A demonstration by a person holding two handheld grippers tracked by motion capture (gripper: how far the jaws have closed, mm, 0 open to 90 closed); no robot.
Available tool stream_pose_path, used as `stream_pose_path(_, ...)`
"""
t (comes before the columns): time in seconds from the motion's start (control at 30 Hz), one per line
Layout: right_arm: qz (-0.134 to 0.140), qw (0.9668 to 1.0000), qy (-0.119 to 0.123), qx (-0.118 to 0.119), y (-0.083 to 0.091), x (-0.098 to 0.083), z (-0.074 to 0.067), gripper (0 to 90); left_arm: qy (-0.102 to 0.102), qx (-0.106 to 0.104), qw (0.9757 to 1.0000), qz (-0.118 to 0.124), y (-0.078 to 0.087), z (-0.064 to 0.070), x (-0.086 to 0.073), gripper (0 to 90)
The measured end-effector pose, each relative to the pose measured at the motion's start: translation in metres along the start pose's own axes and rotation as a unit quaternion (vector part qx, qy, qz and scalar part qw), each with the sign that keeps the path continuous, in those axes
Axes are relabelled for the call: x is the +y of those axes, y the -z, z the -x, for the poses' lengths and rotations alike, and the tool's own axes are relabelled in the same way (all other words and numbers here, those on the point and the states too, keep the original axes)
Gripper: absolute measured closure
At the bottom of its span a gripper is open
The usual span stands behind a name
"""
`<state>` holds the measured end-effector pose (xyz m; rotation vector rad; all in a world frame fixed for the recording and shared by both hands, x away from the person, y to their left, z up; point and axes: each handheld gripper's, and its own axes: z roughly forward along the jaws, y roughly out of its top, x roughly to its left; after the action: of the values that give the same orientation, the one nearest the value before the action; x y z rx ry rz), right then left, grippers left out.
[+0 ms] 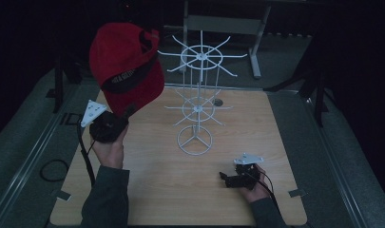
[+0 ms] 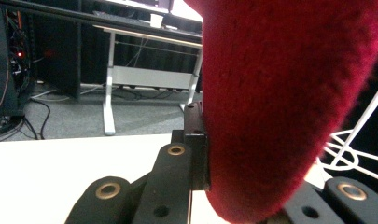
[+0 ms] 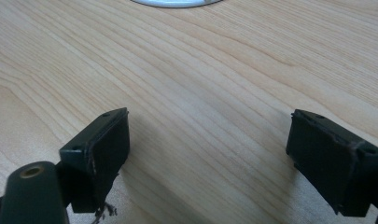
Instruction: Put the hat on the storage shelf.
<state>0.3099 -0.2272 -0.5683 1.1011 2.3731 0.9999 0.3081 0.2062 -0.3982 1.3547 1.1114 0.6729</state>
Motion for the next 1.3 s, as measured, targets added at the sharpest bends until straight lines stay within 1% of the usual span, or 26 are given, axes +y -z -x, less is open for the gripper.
stream_pose_path(0.4, 0.0, 1.0, 0.0, 0.0, 0.0, 0.0, 0.0, 13.2, 0.0, -0.005, 1.0, 0.007, 0.003, 0.003, 0.003, 85.8)
stream_pose_path(0.7, 0.0, 1.0, 0.0, 0.0, 0.0, 0.0, 0.0, 13.2, 0.0, -0.013, 0.9998, 0.014, 0.006, 0.006, 0.004, 85.8)
stream_pose_path(1.07, 0.0, 1.0, 0.0, 0.0, 0.0, 0.0, 0.0, 13.2, -0.001, -0.017, 0.9997, 0.019, 0.008, 0.008, 0.005, 85.7)
stream_pose_path(1.3, 0.0, 1.0, 0.0, 0.0, 0.0, 0.0, 0.0, 13.2, -0.001, -0.023, 0.9995, 0.022, 0.009, 0.011, 0.006, 85.7)
